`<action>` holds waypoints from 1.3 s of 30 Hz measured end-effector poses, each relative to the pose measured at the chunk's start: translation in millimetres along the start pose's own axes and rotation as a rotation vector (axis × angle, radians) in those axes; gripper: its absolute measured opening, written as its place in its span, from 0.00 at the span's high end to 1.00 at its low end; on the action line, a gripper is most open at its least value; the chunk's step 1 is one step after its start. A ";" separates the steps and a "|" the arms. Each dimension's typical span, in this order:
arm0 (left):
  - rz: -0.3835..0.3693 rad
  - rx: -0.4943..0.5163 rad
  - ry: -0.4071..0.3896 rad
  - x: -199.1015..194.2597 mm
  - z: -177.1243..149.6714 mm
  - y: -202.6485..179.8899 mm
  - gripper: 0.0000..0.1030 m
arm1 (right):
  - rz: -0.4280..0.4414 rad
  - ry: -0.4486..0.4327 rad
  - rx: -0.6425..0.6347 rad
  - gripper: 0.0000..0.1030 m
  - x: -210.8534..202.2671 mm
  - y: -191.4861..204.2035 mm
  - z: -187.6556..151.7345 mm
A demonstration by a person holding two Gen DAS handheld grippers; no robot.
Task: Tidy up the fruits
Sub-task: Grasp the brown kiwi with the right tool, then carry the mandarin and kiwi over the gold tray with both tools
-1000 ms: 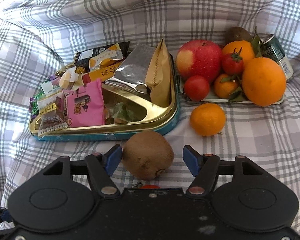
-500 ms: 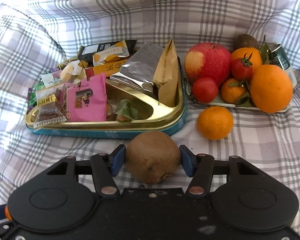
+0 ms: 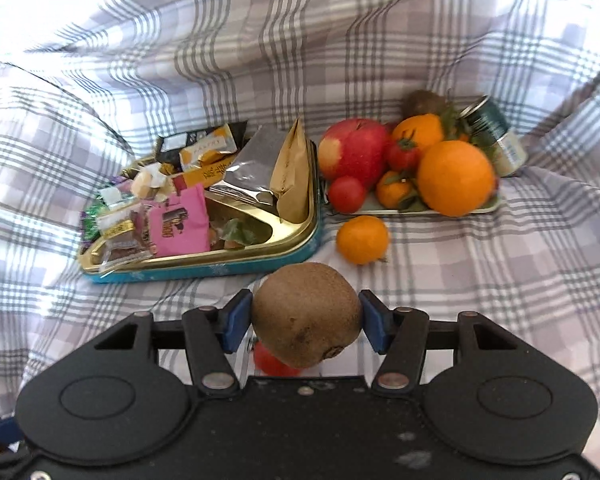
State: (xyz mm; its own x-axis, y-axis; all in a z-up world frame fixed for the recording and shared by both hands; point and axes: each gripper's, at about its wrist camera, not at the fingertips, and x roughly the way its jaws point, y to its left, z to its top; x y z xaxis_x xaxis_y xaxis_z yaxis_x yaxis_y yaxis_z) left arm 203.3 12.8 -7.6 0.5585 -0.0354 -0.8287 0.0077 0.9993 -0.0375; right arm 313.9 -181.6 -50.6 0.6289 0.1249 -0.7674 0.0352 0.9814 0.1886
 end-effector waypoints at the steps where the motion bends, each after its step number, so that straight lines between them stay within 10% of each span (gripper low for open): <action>1: 0.001 0.006 -0.008 -5.8 -2.4 -0.7 0.54 | 0.005 -0.006 -0.002 0.42 -8.9 -1.4 -3.0; 15: -0.021 0.096 -0.061 -66.6 -67.0 -15.2 0.54 | 0.095 -0.093 -0.041 0.42 -142.8 -15.0 -82.1; 39: -0.140 0.167 0.014 -106.2 -160.4 -49.0 0.54 | 0.086 -0.112 0.006 0.41 -241.5 -33.2 -208.7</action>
State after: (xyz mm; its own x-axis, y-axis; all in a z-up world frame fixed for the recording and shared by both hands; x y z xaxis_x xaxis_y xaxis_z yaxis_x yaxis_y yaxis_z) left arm 10.6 -34.7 -7.3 0.5308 -0.1731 -0.8296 0.2221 0.9731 -0.0610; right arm -1.2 -214.0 0.6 0.7125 0.1909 -0.6752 -0.0180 0.9669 0.2543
